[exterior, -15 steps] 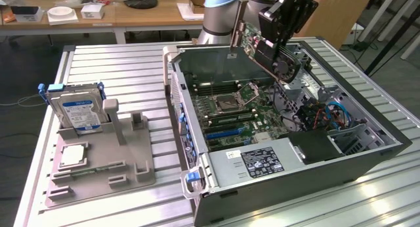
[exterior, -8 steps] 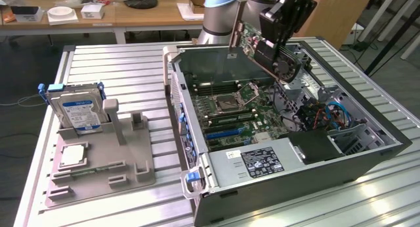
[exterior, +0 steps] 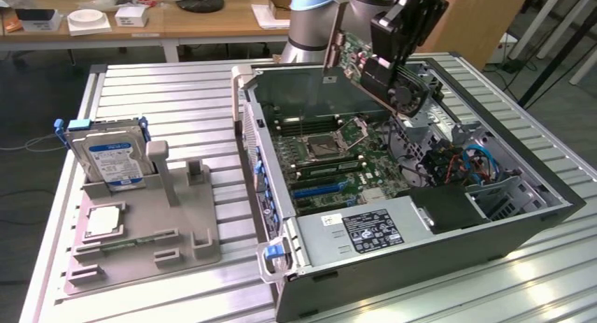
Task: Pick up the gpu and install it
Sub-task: 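Insert the gpu into the slot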
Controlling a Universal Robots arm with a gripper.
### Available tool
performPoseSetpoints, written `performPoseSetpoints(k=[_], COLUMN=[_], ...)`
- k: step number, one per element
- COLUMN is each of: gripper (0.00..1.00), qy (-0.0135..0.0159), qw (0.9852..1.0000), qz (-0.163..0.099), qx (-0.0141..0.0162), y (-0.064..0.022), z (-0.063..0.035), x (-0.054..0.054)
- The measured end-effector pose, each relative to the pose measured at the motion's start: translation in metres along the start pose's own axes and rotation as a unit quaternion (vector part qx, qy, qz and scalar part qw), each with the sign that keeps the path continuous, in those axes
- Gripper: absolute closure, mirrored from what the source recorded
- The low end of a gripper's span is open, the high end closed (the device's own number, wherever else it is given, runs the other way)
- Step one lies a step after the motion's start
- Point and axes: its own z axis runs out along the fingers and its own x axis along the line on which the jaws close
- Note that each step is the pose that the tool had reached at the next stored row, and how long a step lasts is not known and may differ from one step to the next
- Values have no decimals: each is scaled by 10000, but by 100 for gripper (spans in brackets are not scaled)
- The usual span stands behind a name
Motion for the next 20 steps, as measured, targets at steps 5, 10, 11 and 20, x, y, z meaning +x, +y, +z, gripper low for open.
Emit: performPoseSetpoints(k=[5, 10, 11, 20], gripper=[74, 74, 74, 74], qy=[6, 12, 13, 23], qw=[9999, 9996, 9995, 9984], qz=[-141, -280, -308, -562], qx=[-3, -6, -7, -13], y=[0, 0, 0, 0], z=[0, 0, 0, 0], x=[0, 0, 0, 0])
